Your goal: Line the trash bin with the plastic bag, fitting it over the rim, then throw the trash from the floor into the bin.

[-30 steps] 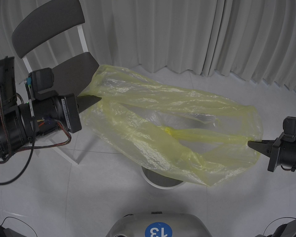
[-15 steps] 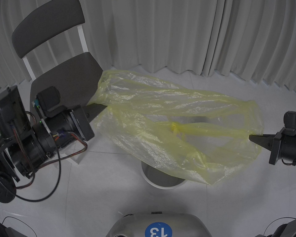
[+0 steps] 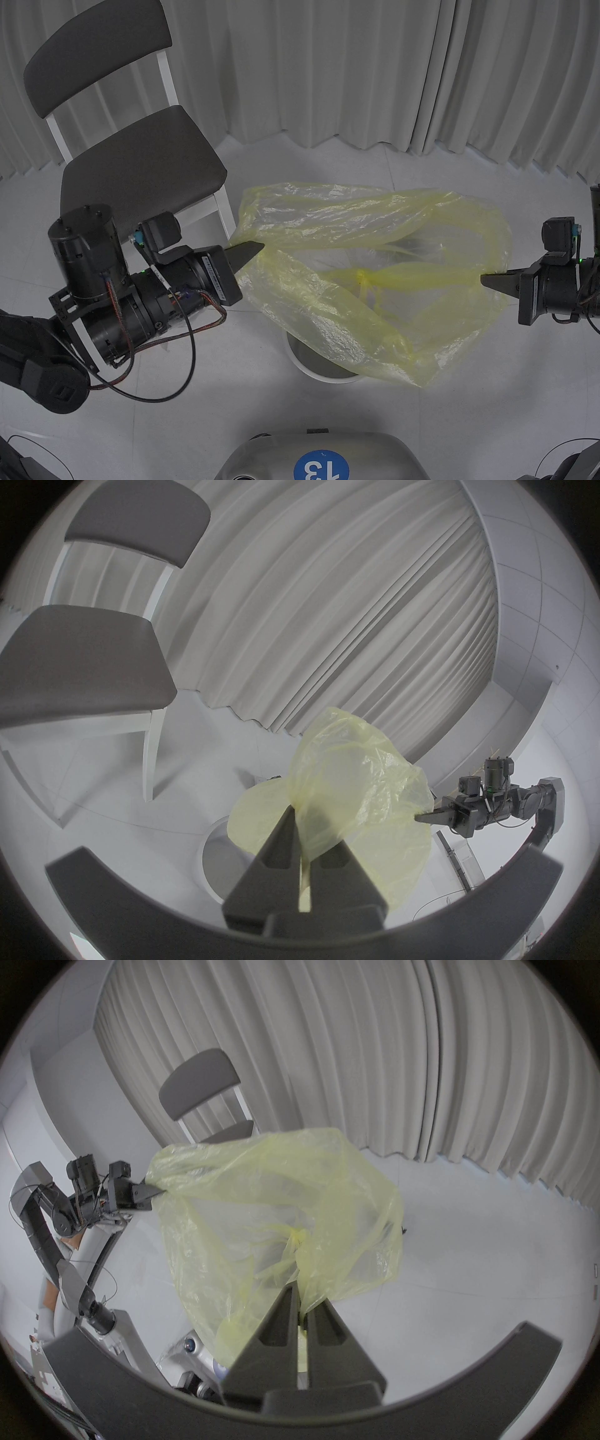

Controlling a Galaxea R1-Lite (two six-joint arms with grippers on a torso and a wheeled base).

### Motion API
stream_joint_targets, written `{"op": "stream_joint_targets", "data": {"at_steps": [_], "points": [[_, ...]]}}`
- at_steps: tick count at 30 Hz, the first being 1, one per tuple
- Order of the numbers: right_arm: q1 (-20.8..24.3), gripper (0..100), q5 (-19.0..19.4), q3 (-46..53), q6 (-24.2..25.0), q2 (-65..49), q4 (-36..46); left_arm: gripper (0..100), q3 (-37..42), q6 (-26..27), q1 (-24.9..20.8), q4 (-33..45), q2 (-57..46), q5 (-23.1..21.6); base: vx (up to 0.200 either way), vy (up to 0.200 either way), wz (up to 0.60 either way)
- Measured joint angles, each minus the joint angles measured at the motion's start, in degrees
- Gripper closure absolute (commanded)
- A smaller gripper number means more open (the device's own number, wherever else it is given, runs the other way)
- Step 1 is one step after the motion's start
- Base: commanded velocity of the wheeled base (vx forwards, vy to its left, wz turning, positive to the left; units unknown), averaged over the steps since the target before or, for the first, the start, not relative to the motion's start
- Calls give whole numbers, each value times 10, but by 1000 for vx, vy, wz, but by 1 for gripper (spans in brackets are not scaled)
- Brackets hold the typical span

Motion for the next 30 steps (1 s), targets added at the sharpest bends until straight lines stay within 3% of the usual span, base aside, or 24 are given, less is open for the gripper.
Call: {"op": "stream_joint_targets", "data": {"at_steps": [10, 18, 22, 30], "points": [[-2, 100, 8, -21, -7, 26, 39, 100, 9, 0, 0, -19, 46, -4, 0, 0, 0], [-4, 100, 53, -24, -14, 57, 48, 100, 10, -1, 0, -36, 87, -13, 0, 0, 0], [-5, 100, 117, -31, -21, 70, 64, 100, 11, 0, 0, -39, 104, -14, 0, 0, 0], [-26, 100, 156, -46, -104, 102, 84, 100, 7, 0, -3, -41, 130, -14, 0, 0, 0]]}}
